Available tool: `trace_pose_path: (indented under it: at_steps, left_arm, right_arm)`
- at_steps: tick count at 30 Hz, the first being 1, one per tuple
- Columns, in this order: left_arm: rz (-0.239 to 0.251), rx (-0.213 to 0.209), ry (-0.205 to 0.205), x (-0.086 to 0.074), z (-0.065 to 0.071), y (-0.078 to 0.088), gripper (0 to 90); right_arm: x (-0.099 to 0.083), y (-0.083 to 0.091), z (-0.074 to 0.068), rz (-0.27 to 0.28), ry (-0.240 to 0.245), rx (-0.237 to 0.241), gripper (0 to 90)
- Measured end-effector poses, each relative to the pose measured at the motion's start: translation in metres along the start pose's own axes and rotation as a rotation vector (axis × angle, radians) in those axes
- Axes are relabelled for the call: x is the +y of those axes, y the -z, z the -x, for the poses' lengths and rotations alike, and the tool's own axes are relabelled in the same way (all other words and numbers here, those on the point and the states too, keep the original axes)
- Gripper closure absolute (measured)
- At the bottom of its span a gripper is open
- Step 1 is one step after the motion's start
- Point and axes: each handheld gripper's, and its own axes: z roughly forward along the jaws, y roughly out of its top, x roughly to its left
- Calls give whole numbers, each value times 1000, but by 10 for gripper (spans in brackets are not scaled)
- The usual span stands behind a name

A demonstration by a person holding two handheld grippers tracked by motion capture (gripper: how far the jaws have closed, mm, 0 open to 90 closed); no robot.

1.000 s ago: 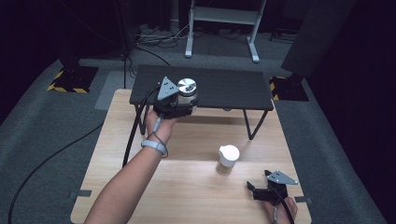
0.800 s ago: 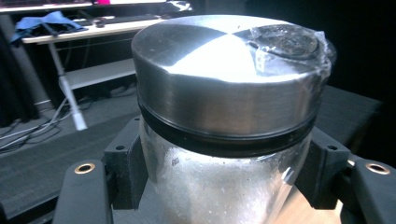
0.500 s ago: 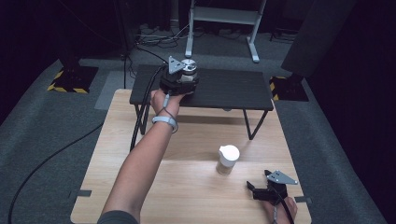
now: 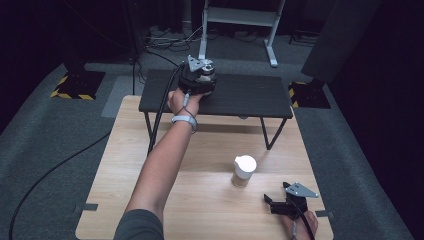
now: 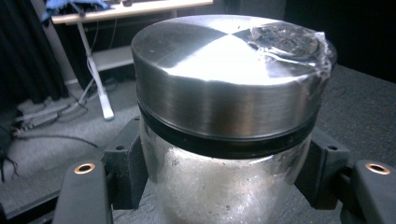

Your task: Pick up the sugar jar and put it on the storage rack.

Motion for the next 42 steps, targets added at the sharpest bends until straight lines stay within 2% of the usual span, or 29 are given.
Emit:
trace_pose_path:
  at_steps: [4, 5, 6, 7, 8, 10, 12, 13, 14, 15, 16, 17, 21, 24, 32, 38, 39, 42]
  left_arm:
    - [8, 9, 6, -2, 3, 0, 305]
    - [12, -5, 28, -3, 1, 0, 280]
    - [-3, -9, 46, -1, 0, 0, 218]
    - [-25, -10, 54, 1, 0, 0, 175]
    - [-25, -10, 54, 1, 0, 0, 142]
    - [34, 11, 62, -12, 4, 10, 107]
    - [50, 11, 72, -16, 3, 13, 63]
    - [71, -17, 111, -24, -2, 19, 45]
    - [71, -17, 111, -24, -2, 19, 32]
    - [46, -10, 118, -22, -2, 26, 24]
    - [46, -10, 118, -22, -2, 26, 13]
    - [58, -14, 123, -27, -2, 34, 9]
    - [80, -8, 106, -33, 0, 54, 4]
    - [79, -26, 108, -37, -1, 69, 4]
    - [91, -40, 90, -62, 8, 113, 7]
    - [100, -46, 80, -93, 16, 141, 10]
    - [100, -46, 80, -93, 16, 141, 10]
    - [85, -46, 74, -114, 23, 151, 10]
  right_arm:
    - [0, 0, 0, 0, 3, 4, 28]
    - [0, 0, 0, 0, 3, 6, 28]
    - [0, 0, 0, 0, 3, 6, 28]
    - [0, 0, 0, 0, 3, 6, 28]
    - [0, 0, 0, 0, 3, 6, 28]
    - [0, 0, 0, 0, 3, 6, 28]
    - [0, 0, 0, 1, 3, 5, 28]
    - [0, -1, 0, 1, 3, 4, 28]
    - [0, -1, 0, 1, 3, 4, 28]
    - [1, -1, -1, 0, 1, 2, 28]
    - [1, -1, -1, 0, 1, 2, 28]
    - [1, -1, -1, 0, 1, 2, 27]
    - [1, -1, -1, 0, 1, 2, 28]
    - [1, -1, -1, 0, 0, 0, 28]
    - [1, -1, -1, 0, 3, 3, 28]
    - [1, -1, -1, -1, 6, 7, 28]
    - [1, -1, -1, -1, 6, 7, 28]
    - [1, -1, -1, -1, 6, 7, 28]
